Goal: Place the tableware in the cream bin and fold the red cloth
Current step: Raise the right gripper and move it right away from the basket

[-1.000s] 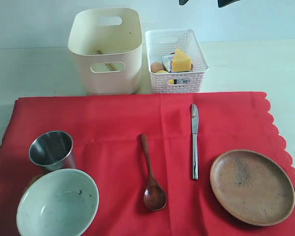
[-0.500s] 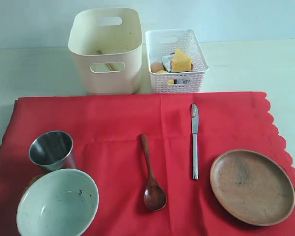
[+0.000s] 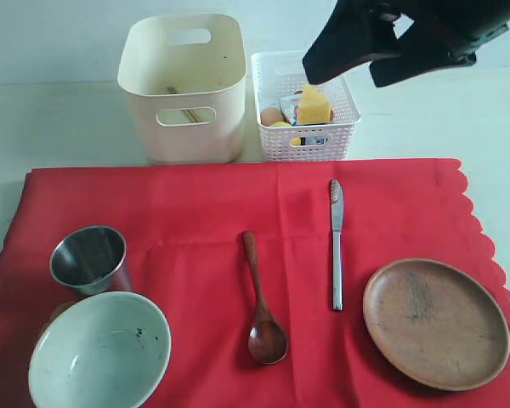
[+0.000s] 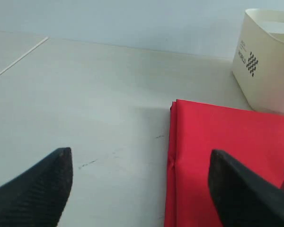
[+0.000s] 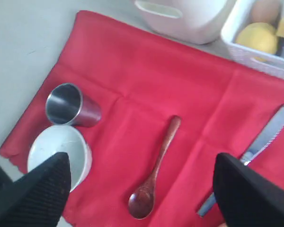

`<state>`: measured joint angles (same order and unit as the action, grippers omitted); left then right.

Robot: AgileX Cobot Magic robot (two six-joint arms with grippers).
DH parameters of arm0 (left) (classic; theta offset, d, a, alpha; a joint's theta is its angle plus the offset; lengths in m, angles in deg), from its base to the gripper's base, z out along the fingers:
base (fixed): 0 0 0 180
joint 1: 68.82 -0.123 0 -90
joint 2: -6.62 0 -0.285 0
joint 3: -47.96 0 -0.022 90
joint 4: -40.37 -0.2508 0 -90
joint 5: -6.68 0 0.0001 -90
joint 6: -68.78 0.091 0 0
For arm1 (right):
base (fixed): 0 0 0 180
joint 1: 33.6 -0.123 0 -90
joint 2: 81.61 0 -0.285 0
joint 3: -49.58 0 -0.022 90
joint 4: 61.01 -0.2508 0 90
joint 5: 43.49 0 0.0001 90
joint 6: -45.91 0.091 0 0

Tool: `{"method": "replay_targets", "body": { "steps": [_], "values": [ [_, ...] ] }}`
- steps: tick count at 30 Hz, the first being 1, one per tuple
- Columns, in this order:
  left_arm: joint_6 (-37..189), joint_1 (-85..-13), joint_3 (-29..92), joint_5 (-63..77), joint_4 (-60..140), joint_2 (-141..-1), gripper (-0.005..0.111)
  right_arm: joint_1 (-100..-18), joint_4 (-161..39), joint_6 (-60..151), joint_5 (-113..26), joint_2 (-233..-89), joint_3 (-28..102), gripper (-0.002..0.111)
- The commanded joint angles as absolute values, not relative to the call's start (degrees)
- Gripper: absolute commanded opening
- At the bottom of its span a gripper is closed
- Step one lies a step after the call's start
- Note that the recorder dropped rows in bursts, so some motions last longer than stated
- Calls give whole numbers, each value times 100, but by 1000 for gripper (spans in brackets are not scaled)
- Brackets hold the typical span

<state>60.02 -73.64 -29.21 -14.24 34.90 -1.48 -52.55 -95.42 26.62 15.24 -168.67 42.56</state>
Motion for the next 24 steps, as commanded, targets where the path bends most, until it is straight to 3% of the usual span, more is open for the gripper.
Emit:
{"method": "replay_targets", "body": {
  "steps": [1, 13, 24],
  "values": [
    [5983, -7349, -2926, -1366, 3504, -117, 75, -5231, -10614, 1534, 1556, -16788, 3844, 78],
    [5983, -7349, -2926, -1366, 3504, -117, 75, -5231, -11404, 393, 1976, -16799, 3546, 78],
    [5983, -7349, -2926, -1366, 3504, -117, 75, -5231, -10486, 557, 1964, -16799, 3546, 78]
  ]
}}
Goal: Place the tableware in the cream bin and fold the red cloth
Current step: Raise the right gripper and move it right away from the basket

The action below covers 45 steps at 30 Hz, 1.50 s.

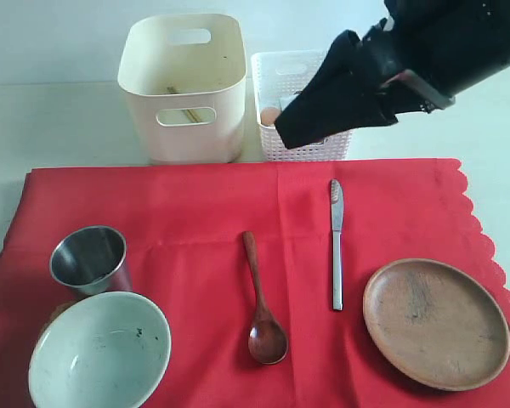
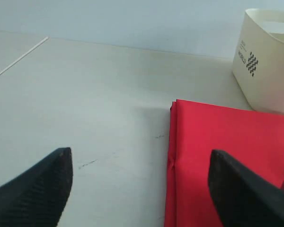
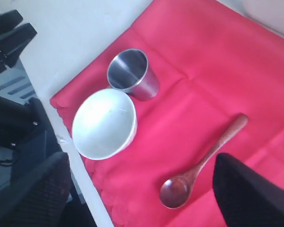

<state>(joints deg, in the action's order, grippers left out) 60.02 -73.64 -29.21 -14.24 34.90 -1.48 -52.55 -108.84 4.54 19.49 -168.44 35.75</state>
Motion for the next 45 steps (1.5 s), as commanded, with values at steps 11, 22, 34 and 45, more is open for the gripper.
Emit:
{"method": "replay_targets", "body": {
  "steps": [11, 22, 34, 45],
  "values": [
    [5983, -7349, -2926, -1366, 3504, -117, 75, -5231, -9511, 1345, 1714, -16799, 3546, 78],
    [5983, -7339, -2305, -1424, 3504, -765, 75, -5231, -7821, 3218, 1359, -16799, 3546, 71],
    [5983, -6346, -1583, -1424, 3504, -1835, 75, -5231, -6883, 4009, 1118, -16421, 3546, 57],
    [5983, -6009, -854, -1424, 3504, -3230, 75, -5231, -6730, 4107, 1098, -15566, 3546, 15]
  ]
}}
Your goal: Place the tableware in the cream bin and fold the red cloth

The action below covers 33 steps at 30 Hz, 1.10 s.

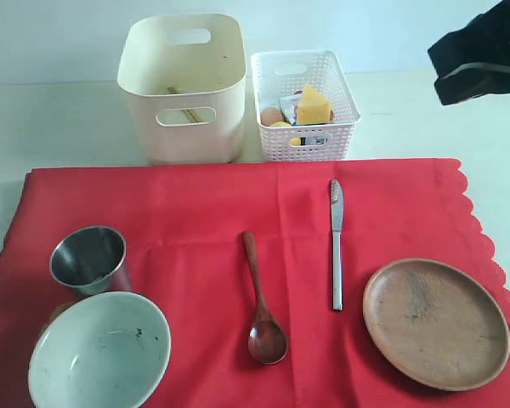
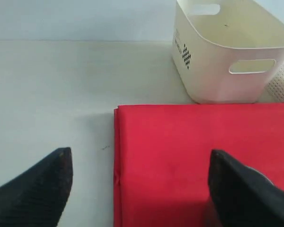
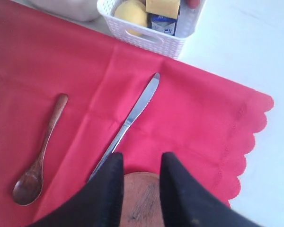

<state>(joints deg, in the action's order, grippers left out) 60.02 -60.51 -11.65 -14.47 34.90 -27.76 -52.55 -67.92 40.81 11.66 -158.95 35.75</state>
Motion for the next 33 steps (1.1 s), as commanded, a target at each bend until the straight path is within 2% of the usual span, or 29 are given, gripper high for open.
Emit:
{"method": "replay_targets", "body": {
  "steps": [1, 5, 13, 23, 33],
  "values": [
    [5983, -6009, -754, -1424, 3504, -3366, 75, -5231, -6700, 4107, 1098, -15458, 3546, 12],
    [5983, -6009, -328, -1424, 3504, -3777, 75, -5231, -6471, 4178, 1098, -15010, 3546, 0],
    [5983, -6009, 702, -1424, 3504, -4497, 75, -5231, -5979, 4451, 1033, -13909, 3472, 0],
    [5983, -6009, 1945, -1424, 3504, -5544, 75, -5231, -5430, 4795, 497, -11930, 2137, 0],
    [5983, -6009, 2293, -1401, 3504, -5878, 75, -5231, -5441, 4902, 98, -10549, 1202, 0]
  ]
}}
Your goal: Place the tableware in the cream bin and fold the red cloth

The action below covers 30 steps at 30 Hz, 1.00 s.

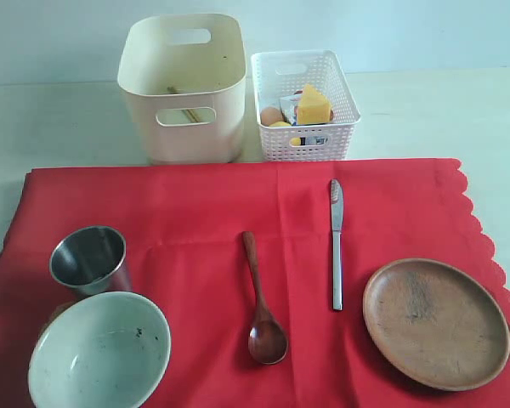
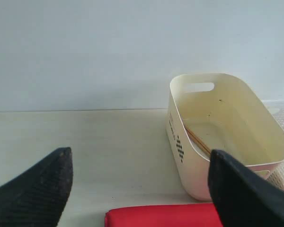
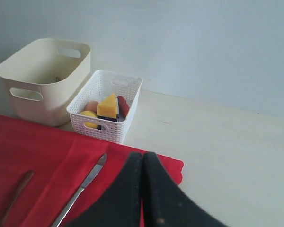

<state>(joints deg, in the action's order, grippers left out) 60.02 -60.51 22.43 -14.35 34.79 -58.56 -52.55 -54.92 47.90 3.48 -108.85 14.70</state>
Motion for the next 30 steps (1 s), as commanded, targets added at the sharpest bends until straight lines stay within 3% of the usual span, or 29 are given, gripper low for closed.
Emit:
{"method": "replay_targets", "body": {
  "steps": [1, 30],
  "values": [
    [5983, -6025, 2293, -1401, 3504, -5878, 75, -5231, -5456, 4902, 68, -10482, 1140, 0],
    [5983, -6023, 2293, -1377, 3504, -5878, 75, -5231, -5434, 4849, -2271, -10409, -1145, 0]
  ]
}}
